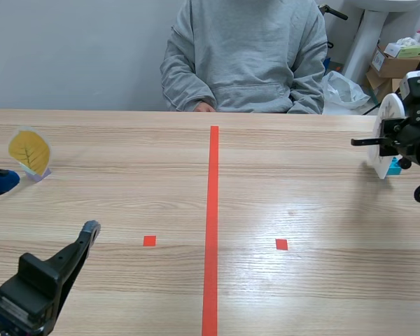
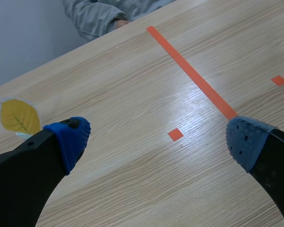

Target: Do the leaf sorting experiment

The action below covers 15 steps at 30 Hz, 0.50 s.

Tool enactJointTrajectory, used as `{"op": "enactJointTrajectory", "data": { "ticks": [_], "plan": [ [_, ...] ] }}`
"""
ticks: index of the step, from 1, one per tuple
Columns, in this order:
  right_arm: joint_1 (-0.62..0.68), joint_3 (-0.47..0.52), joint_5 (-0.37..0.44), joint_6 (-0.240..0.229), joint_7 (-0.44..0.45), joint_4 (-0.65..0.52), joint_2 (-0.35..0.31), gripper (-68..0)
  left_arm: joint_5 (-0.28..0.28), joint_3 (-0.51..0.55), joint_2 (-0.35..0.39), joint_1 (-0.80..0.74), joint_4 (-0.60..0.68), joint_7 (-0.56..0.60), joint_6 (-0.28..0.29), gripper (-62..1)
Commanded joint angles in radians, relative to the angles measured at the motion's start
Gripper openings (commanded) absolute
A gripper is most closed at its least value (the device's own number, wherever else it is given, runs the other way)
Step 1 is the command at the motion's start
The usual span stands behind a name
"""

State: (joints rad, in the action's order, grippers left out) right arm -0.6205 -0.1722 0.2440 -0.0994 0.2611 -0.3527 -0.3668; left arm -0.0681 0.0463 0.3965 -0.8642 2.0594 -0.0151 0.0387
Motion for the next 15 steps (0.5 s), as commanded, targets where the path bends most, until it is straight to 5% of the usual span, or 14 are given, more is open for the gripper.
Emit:
{"op": "enactJointTrajectory", "data": {
  "ticks": [1,8,15],
  "plan": [
    [0.008,-0.003,0.003,-0.001,0.027,-0.019,-0.004,-66.0,0.001,0.001,-0.002,0.002,0.014,0.014,0.001,0.4],
    [0.039,-0.003,0.003,0.010,0.052,-0.019,-0.007,-65.1,0.001,0.001,-0.002,0.002,0.014,0.014,0.001,0.4],
    [0.042,-0.003,0.003,0.029,0.056,-0.019,-0.009,-51.4,0.001,0.001,-0.002,0.002,0.014,0.014,0.001,0.4]
  ]
}}
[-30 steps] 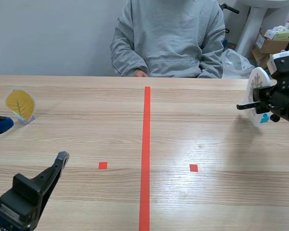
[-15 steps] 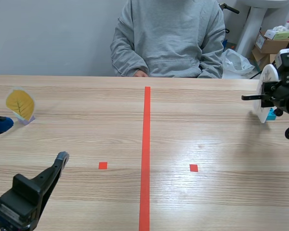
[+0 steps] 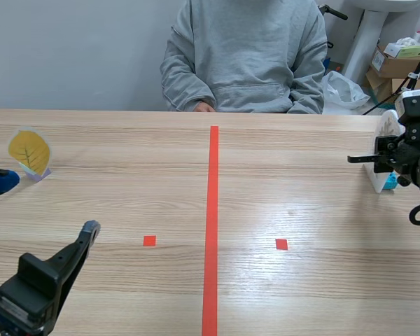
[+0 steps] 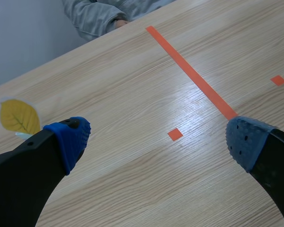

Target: Do the leaf sorting experiment

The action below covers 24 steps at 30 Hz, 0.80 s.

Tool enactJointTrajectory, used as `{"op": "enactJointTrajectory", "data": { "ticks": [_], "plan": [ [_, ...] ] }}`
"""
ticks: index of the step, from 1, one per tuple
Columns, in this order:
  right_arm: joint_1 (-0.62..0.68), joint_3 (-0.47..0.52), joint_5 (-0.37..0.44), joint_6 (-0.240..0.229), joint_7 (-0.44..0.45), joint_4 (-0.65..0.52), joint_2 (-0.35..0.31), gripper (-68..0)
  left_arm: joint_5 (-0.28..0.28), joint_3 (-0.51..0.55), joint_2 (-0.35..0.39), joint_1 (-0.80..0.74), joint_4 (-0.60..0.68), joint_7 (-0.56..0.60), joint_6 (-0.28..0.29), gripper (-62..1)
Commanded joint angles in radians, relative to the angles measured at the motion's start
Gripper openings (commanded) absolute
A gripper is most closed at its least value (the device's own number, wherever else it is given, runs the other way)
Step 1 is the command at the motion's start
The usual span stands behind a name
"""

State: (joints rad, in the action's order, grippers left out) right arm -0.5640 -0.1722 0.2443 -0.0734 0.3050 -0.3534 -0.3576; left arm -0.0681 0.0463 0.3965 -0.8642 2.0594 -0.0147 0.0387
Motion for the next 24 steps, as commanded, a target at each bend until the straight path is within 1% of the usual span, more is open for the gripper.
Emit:
{"op": "enactJointTrajectory", "data": {
  "ticks": [1,4,7,8,9,11,14,16,17,19,22,24],
  "plan": [
    [-0.014,-0.003,0.003,0.002,0.012,-0.019,-0.019,-47.6,0.001,0.001,-0.002,0.002,0.014,0.014,0.001,0.4],
    [-0.014,-0.003,0.003,0.002,0.016,-0.019,-0.019,-35.9,0.001,0.001,-0.002,0.002,0.014,0.014,0.001,0.4],
    [-0.014,-0.003,0.015,0.002,0.016,-0.019,-0.019,-21.6,0.001,0.001,-0.002,0.002,0.014,0.014,0.001,0.4],
    [-0.014,-0.003,0.019,0.002,0.015,-0.019,-0.019,-19.1,0.001,0.001,-0.002,0.002,0.014,0.014,0.001,0.4],
    [-0.014,-0.003,0.018,0.002,0.013,-0.019,-0.020,-17.8,0.001,0.001,-0.002,0.002,0.014,0.014,0.001,0.4],
    [-0.013,-0.003,0.024,0.002,-0.005,-0.019,-0.029,-17.3,0.001,0.001,-0.002,0.002,0.014,0.014,0.001,0.4],
    [0.009,-0.002,0.059,-0.003,0.001,-0.029,-0.051,-17.3,0.001,0.001,-0.002,0.002,0.014,0.013,0.001,0.4],
    [0.039,-0.002,0.063,-0.024,-0.002,-0.051,-0.071,-17.3,0.001,0.001,-0.002,0.003,0.014,0.016,0.001,0.4],
    [0.060,-0.002,0.064,-0.051,-0.003,-0.069,-0.084,-17.2,0.001,0.001,-0.002,0.003,0.014,0.018,0.001,0.4],
    [0.119,-0.002,0.088,-0.098,-0.012,-0.122,-0.111,-14.9,0.001,0.001,-0.002,0.003,0.014,0.017,0.001,0.4],
    [0.249,0.020,0.126,-0.128,-0.010,-0.250,-0.150,-14.1,0.001,0.001,-0.002,0.003,0.014,0.017,0.001,0.4],
    [0.353,0.050,0.127,-0.138,-0.006,-0.367,-0.172,-14.1,0.001,0.001,-0.002,0.003,0.014,0.017,0.001,0.4]
  ]
}}
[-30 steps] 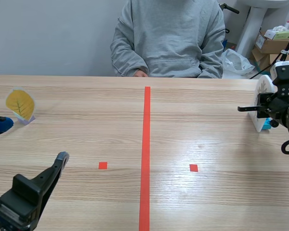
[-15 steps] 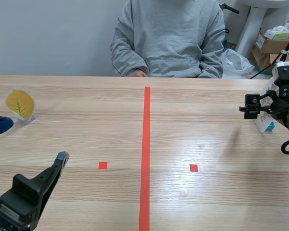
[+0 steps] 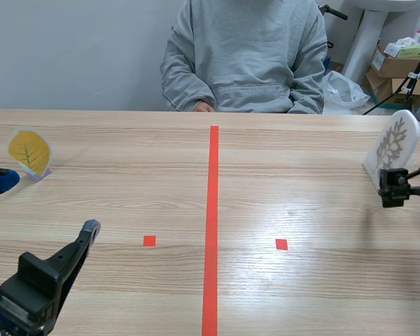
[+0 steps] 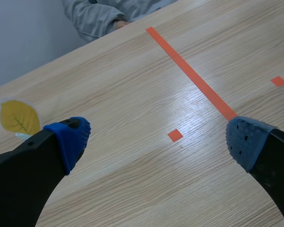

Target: Do the leaf sorting experiment

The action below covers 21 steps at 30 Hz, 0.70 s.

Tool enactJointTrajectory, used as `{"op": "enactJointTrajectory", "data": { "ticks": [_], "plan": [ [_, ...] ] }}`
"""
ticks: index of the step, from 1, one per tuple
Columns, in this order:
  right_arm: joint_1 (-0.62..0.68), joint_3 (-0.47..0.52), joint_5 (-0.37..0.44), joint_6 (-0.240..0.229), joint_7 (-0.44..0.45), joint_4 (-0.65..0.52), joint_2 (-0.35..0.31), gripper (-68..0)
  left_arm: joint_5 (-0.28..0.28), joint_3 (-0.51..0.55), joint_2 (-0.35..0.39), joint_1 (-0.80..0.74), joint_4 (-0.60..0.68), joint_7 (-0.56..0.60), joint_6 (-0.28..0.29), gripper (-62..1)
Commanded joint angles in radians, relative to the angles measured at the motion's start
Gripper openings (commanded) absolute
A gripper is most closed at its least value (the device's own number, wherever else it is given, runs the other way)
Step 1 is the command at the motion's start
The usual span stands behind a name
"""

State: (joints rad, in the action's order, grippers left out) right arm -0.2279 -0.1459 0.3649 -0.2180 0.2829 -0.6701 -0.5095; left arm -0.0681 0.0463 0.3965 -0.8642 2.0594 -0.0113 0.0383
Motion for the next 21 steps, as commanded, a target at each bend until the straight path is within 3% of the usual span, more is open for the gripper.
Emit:
{"op": "enactJointTrajectory", "data": {
  "ticks": [1,12,17,21],
  "plan": [
    [0.074,0.041,0.005,0.006,0.016,-0.119,-0.031,-14.1,0.001,0.001,-0.002,0.003,0.014,0.013,0.002,0.4],
    [0.684,0.127,-0.084,0.000,-0.036,-0.903,-0.065,-11.9,0.001,0.001,-0.002,0.003,0.014,0.013,0.001,0.4],
    [0.848,0.128,-0.095,-0.020,-0.127,-1.155,-0.088,-11.9,0.001,0.001,-0.002,0.003,0.014,0.012,0.001,0.4],
    [0.947,0.158,-0.060,-0.038,-0.219,-1.315,-0.097,-11.9,0.002,0.001,0.003,0.003,0.014,0.006,0.001,0.4]
  ]
}}
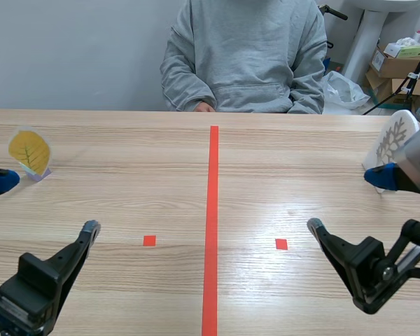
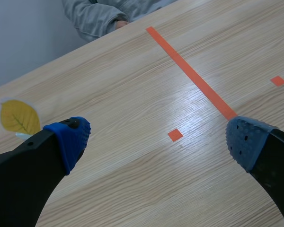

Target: Do the leaf sorting experiment

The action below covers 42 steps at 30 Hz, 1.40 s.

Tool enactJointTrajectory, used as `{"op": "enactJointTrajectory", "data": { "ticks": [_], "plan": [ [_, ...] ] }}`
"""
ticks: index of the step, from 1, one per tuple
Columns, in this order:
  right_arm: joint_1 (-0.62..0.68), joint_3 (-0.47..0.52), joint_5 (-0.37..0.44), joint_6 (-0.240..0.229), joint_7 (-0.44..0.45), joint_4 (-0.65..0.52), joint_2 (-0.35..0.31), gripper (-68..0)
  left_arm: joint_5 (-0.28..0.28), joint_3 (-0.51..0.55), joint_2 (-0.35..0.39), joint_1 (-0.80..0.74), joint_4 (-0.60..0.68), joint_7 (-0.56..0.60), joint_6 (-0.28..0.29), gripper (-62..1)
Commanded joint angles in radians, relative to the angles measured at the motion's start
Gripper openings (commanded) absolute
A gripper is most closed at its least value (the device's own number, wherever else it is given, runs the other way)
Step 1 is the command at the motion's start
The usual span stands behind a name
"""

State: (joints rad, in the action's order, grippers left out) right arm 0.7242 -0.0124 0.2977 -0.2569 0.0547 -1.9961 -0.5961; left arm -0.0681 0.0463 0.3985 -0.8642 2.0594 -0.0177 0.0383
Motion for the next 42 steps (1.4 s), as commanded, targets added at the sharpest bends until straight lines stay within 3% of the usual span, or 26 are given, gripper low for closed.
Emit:
{"op": "enactJointTrajectory", "data": {
  "ticks": [1,5,42],
  "plan": [
    [0.015,0.035,0.021,0.001,-0.003,-0.016,-0.010,-11.9,0.002,0.001,0.001,0.003,0.014,0.013,0.001,0.4],
    [0.061,0.069,0.059,-0.003,-0.007,-0.066,-0.010,-11.9,0.001,0.001,0.001,0.003,0.014,0.014,0.001,0.4],
    [0.060,0.070,0.046,-0.002,-0.008,-0.066,-0.007,-11.9,0.002,0.001,0.001,0.003,0.014,0.020,0.002,0.4]
  ]
}}
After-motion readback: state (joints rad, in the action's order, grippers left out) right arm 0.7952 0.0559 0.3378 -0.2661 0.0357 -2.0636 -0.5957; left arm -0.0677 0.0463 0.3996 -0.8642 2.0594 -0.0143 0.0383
